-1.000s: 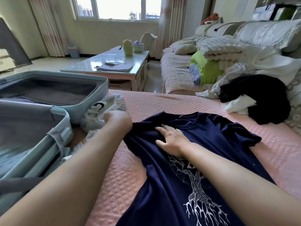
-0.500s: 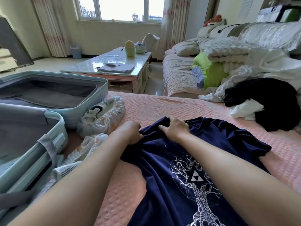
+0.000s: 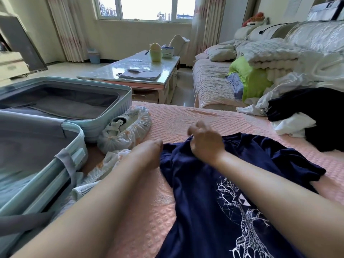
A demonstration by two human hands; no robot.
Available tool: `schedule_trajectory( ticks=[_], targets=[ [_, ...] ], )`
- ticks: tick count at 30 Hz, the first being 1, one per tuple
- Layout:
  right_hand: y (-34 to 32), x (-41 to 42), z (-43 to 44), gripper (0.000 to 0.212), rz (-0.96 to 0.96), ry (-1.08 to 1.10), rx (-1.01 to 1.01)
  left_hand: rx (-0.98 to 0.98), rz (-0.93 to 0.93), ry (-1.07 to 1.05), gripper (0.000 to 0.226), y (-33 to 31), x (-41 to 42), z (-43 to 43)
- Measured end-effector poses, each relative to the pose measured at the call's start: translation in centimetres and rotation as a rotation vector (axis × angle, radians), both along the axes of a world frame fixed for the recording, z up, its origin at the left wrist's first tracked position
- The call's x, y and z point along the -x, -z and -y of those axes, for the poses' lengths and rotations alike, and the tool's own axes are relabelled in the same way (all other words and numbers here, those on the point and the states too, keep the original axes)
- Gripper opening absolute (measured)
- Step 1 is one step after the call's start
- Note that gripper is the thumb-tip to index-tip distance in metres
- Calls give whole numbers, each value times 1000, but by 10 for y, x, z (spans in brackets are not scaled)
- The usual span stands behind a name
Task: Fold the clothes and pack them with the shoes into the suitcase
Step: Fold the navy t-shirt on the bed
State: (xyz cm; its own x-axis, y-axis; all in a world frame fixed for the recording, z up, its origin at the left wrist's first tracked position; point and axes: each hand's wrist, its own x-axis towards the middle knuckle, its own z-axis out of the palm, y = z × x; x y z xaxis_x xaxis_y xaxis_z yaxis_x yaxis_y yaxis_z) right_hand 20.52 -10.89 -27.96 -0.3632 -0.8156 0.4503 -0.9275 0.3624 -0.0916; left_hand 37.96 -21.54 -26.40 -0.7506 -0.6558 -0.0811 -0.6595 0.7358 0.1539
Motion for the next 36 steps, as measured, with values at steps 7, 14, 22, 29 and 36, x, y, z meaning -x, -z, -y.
schedule_trajectory(
  ticks=[7,14,22,29,36],
  targets=[
    [-2,-59,-29,32,232,23,-314,-77,-7,12,48,9,13,-5],
    [-8,-5,-77,37,736,447,-208,-81,-302,5,37,-2,18,-17],
    [-16,14,-108,45,751,361,58,-194,-232,302,26,-2,64,-67],
    [1,43,-126,8,780,388,11,-40,-127,373,53,4,91,-97],
    [-24,40,-122,11,1361,110,546,-19,-460,301,17,-7,98,-107]
  ],
)
